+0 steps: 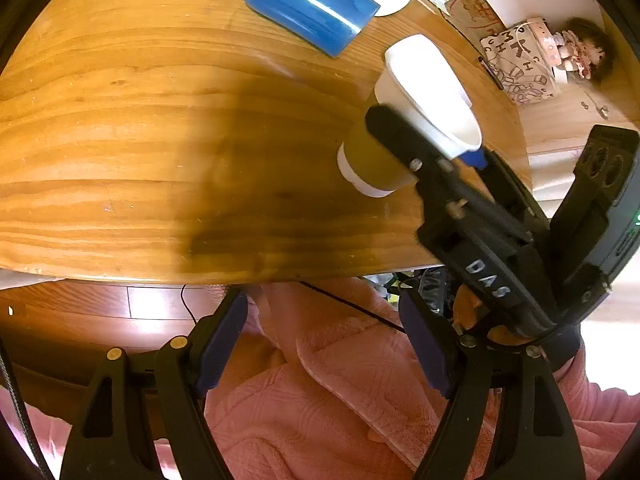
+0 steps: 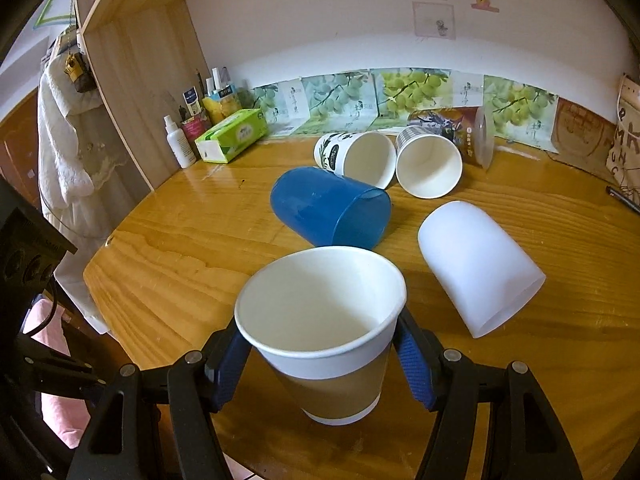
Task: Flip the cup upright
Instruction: 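Rotate the held cup with the right tool until its opening faces up, then lower the upright cup onto the desk and open the right tool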
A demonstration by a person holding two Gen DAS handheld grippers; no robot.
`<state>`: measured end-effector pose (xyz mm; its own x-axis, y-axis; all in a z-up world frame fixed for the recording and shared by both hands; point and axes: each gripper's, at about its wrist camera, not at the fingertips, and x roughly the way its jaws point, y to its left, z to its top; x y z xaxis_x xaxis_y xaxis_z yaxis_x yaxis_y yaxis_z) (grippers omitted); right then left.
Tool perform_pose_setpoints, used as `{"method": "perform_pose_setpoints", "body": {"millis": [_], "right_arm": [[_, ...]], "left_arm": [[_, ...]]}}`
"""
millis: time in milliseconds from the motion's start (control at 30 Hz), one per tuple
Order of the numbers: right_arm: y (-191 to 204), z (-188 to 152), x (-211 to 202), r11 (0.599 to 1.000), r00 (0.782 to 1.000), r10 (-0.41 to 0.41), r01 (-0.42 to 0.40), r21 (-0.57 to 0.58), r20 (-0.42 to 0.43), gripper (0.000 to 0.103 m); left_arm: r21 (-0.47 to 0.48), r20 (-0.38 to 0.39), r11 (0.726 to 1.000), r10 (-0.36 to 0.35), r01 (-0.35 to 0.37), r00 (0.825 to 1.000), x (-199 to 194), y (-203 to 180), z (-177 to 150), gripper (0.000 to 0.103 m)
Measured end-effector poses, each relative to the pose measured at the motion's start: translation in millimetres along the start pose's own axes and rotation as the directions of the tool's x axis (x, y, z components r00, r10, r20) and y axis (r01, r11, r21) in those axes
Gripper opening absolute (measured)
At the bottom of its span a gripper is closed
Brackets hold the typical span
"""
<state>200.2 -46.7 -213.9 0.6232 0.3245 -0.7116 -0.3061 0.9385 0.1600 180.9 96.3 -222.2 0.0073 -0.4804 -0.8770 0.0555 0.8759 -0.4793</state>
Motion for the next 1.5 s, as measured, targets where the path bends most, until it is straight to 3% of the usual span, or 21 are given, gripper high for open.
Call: {"method": "perform_pose_setpoints", "body": {"millis": [167,267,533,667,767,867,1200,1500], "right_arm": [[2.0,-9.9,6.8,1.0,0.996,-0.021,0.019,-0.024,-0.086,0.066],[8.8,-16.0,3.1,0.997,0.995,-0.037,0.03,-0.072,-0.093,0.065],[8.3,-24.6,-3.4,0.998,0.995,-0.037,0.032,-0.056,-0.094,0.066],[6.7,-29.6,-3.4,0.999,0.992,-0.044,0.04,-0.038,-0.12,0.07],[4.8,-33.7,-5.5,0.999,0.991,-0.049,0.048,-0.013,-0.128,0.081],[2.8,-38.4,-10.9,0.999,0.992,-0.046,0.048,0.013,-0.115,0.082],[-7.0,-43.3,-13.4,0.996,0.988,-0.057,0.067,0.062,-0.14,0.083],[-23.5,-83.8,-34.1,0.988,0.968,-0.091,0.116,0.101,-0.232,0.086]], "left_arm": [[0.007,-0.002,1.0,0.005,-0.005,1.0,-0.5,-0.4,-2.8,0.081],[0.006,-0.015,1.0,-0.006,0.006,1.0,0.8,-0.3,-4.4,0.081],[0.018,-0.026,1.0,-0.007,0.007,1.0,2.6,-1.1,-8.1,0.081],[0.033,-0.034,0.999,-0.001,0.002,0.999,5.2,-4.9,-11.6,0.081],[0.041,-0.037,0.999,0.001,0.001,0.999,6.3,-5.5,-15.0,0.081],[0.041,-0.044,0.999,0.012,-0.011,0.999,8.0,-5.7,-17.3,0.081],[0.009,-0.039,0.994,0.11,-0.109,0.993,13.0,-5.5,-12.6,0.081],[0.018,-0.082,0.961,0.275,-0.275,0.958,40.2,-15.8,-20.7,0.081]]}}
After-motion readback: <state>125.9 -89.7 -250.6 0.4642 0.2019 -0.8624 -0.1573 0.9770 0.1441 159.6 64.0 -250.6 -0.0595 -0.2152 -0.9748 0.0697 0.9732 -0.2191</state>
